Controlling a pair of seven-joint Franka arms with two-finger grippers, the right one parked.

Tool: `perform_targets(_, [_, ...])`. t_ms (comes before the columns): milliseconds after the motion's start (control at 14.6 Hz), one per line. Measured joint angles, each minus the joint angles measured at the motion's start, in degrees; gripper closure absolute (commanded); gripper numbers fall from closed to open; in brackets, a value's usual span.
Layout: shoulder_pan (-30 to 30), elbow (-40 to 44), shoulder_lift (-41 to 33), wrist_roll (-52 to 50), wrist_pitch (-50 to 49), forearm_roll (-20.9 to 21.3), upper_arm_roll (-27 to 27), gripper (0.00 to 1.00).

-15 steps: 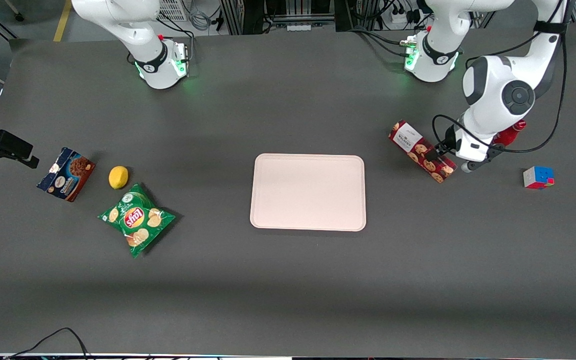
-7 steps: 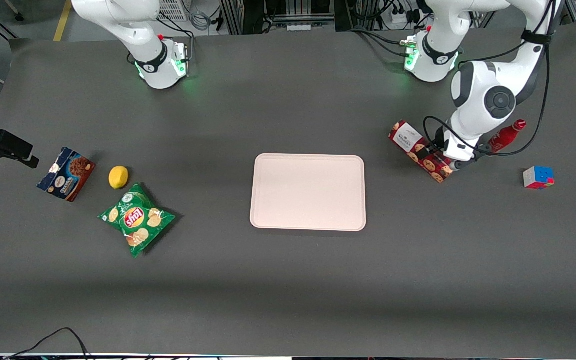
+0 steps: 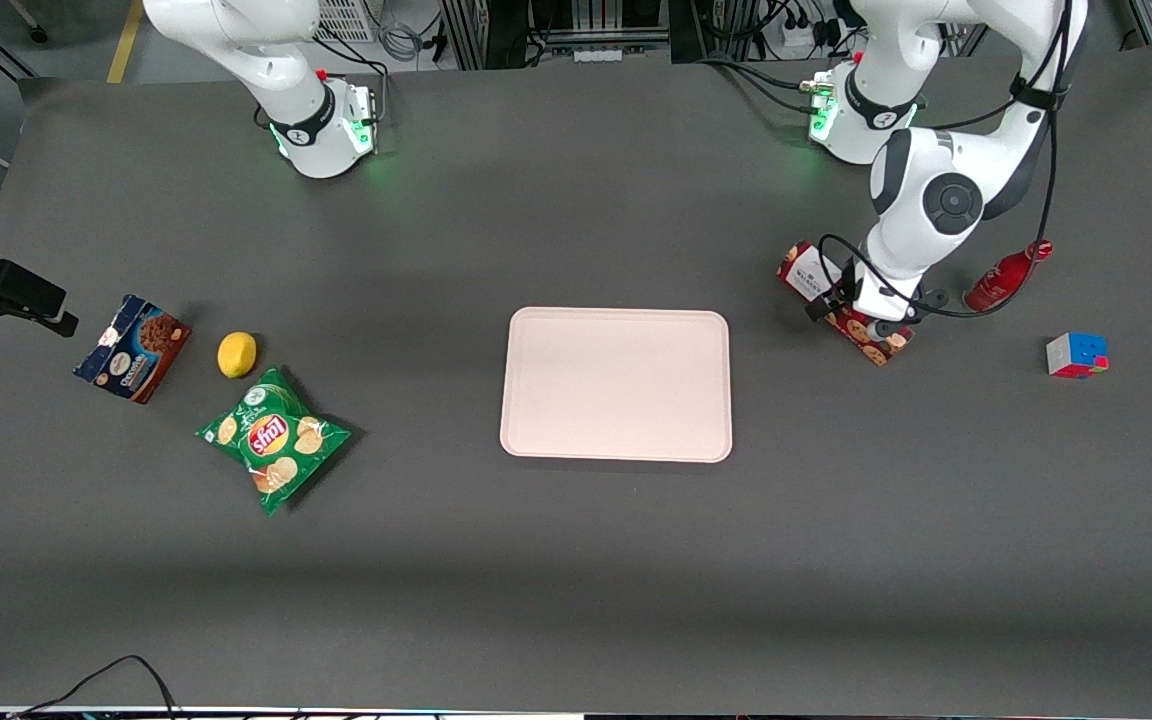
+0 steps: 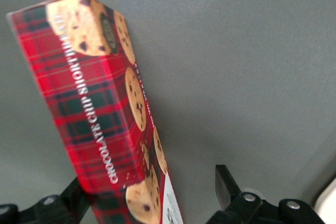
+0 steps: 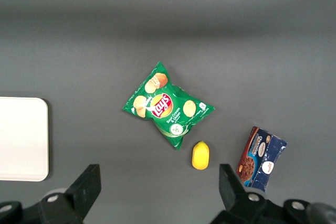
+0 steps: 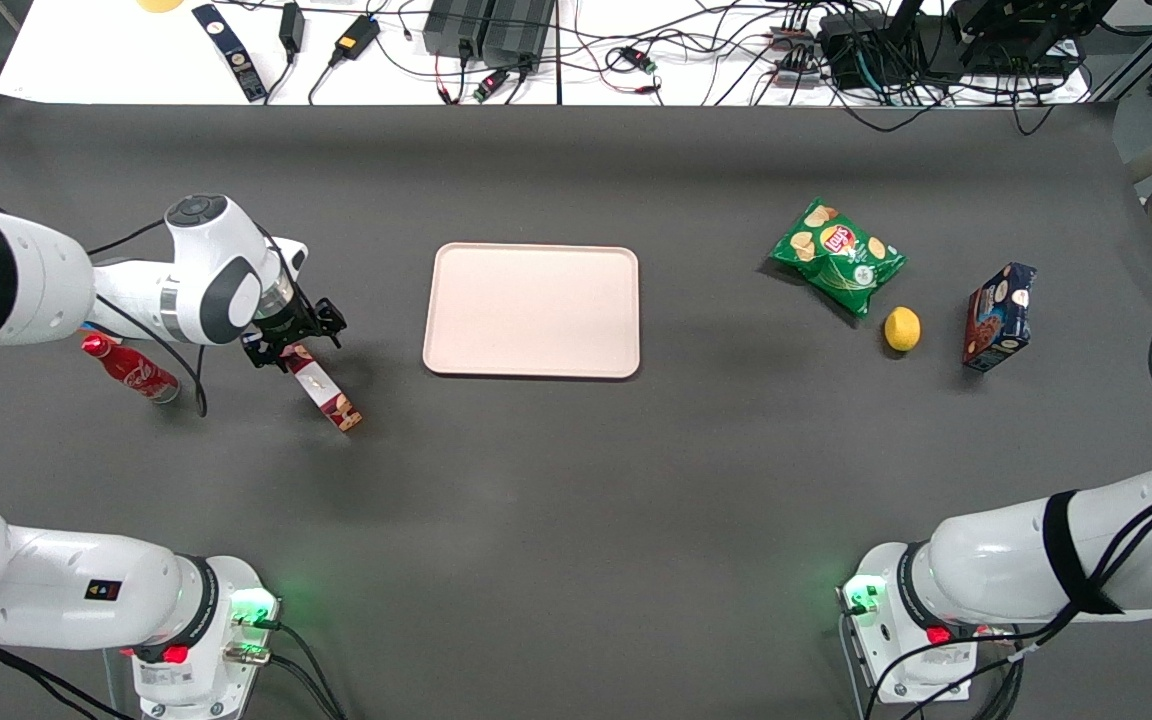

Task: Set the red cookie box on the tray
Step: 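Close the left gripper around the upright shortbread box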

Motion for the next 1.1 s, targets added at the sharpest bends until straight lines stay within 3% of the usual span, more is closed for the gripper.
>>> perform_targets(343, [0.25,0.18,1.75,7.68,1.25,0.0,1.6,0.01])
perform_targets(412, [0.32,0.25,1.82,8.48,1.34,0.0,1.98,0.08])
perform_targets(549, [0.6,0.48,1.85,9.55,1.37,0.0,3.19,0.38])
perform_targets(686, [0.81,0.72,1.86,10.01,1.37,0.0,3.66,0.59])
perform_targets(824, [0.83,0.76,1.86,10.01,1.37,-0.02,3.66,0.71])
perform_targets(961, [0.81,0.8,1.86,9.95,1.38,-0.08,3.61,0.91])
perform_targets(1098, [0.78,0.88,1.86,9.94,1.37,-0.08,3.52,0.95])
